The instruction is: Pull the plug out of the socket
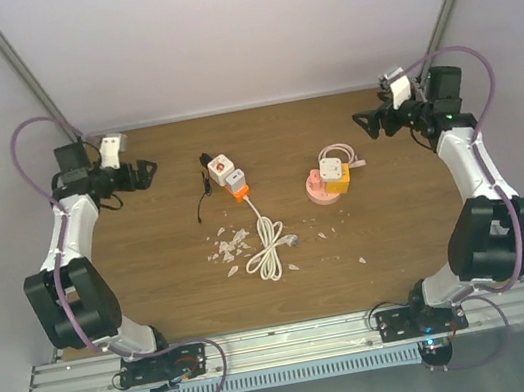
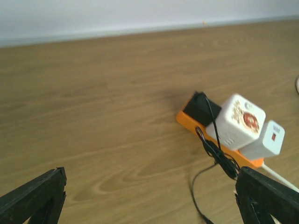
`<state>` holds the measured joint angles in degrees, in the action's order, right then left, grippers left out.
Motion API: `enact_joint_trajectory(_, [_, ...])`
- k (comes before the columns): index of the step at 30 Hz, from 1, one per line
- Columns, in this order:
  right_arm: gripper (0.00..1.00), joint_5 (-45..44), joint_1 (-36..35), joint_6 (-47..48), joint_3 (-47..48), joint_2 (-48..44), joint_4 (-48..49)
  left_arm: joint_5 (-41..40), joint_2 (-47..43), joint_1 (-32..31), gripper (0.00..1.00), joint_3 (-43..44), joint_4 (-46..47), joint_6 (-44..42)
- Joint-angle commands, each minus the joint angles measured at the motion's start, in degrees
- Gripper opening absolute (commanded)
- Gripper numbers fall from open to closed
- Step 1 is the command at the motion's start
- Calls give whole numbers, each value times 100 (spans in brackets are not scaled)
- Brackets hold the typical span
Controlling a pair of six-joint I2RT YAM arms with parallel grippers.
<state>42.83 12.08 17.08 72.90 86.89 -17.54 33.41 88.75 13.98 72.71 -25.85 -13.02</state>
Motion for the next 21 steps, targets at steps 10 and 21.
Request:
enact_joint_trajectory(10, [100, -1043, -2148, 263, -67, 59, -199, -775, -766, -865, 99, -1801, 1529, 80])
enact_joint_trajectory(21, [100, -2025, -4187, 748, 100, 846, -752, -911, -1269, -1067, 99, -1991, 1901, 93])
